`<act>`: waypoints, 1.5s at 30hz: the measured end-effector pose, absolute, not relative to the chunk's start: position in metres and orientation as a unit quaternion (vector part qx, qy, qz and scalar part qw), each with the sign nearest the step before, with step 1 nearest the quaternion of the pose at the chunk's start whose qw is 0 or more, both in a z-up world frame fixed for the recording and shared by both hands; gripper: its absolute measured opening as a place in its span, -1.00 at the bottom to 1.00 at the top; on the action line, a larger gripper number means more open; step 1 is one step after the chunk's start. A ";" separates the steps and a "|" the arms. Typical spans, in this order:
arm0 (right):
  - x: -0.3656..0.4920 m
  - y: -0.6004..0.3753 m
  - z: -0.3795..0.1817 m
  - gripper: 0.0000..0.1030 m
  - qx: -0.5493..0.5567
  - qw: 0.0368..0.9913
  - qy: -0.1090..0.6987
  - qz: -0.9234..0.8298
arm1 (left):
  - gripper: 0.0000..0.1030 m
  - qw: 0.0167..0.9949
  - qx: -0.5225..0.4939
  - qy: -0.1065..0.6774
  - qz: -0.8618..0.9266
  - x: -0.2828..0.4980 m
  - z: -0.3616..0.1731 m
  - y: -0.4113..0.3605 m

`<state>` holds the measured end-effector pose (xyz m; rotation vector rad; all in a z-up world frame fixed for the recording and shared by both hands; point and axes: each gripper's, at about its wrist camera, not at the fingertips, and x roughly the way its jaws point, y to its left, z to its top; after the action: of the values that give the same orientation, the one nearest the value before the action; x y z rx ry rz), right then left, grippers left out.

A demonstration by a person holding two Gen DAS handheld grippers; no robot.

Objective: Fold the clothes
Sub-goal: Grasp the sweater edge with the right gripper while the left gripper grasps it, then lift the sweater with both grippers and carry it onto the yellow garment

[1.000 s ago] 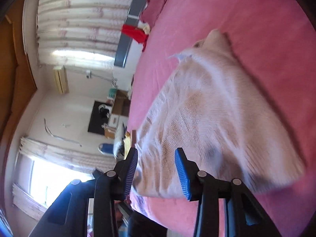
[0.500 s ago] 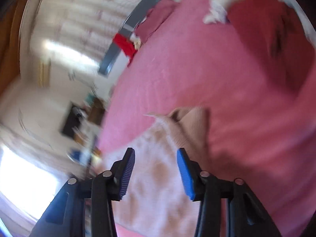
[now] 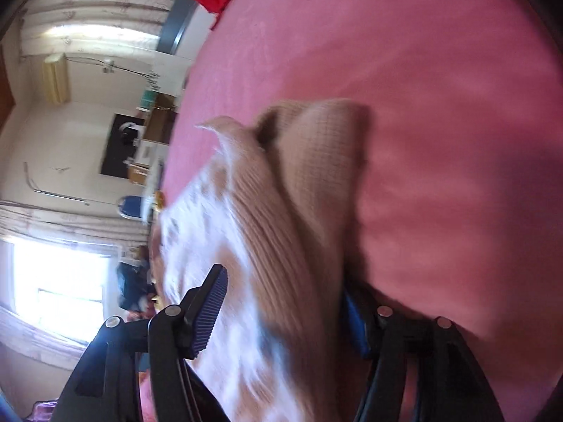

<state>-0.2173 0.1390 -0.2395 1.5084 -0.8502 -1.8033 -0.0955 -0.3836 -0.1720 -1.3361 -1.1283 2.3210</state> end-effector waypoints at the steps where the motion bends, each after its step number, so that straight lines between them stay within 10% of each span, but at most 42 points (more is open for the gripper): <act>1: -0.219 0.132 -0.239 0.34 0.575 0.321 -0.314 -0.684 | 0.99 0.126 -0.466 -0.366 0.796 -0.102 -0.170 -0.377; 22: -0.207 0.140 -0.245 0.34 0.585 0.345 -0.296 -0.672 | 0.99 0.190 -0.444 -0.240 0.843 -0.144 -0.177 -0.309; 24: -0.206 0.137 -0.243 0.22 0.591 0.328 -0.283 -0.680 | 0.99 0.184 -0.464 -0.202 0.843 -0.146 -0.174 -0.304; 26: -0.205 0.137 -0.243 -0.50 0.603 0.298 -0.270 -0.689 | 0.99 0.165 -0.494 -0.155 0.840 -0.152 -0.168 -0.285; 30: -0.200 0.141 -0.245 -0.57 0.596 0.299 -0.305 -0.680 | 0.98 0.133 -0.507 -0.138 0.840 -0.158 -0.160 -0.258; 32: -0.198 0.147 -0.248 -0.57 0.587 0.296 -0.328 -0.678 | 0.64 0.122 -0.500 -0.154 0.843 -0.157 -0.158 -0.263; 35: -0.193 0.159 -0.253 -0.57 0.575 0.293 -0.367 -0.670 | -0.40 0.117 -0.478 -0.250 0.834 -0.147 -0.159 -0.296; 45: -0.184 0.157 -0.238 -0.59 0.544 0.308 -0.382 -0.681 | -0.70 0.122 -0.432 -0.260 0.855 -0.142 -0.142 -0.261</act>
<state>-0.1838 0.1570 -0.2376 1.4369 -1.0108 -1.7995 -0.1417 -0.2608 -0.1422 -1.2605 -0.7576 2.4954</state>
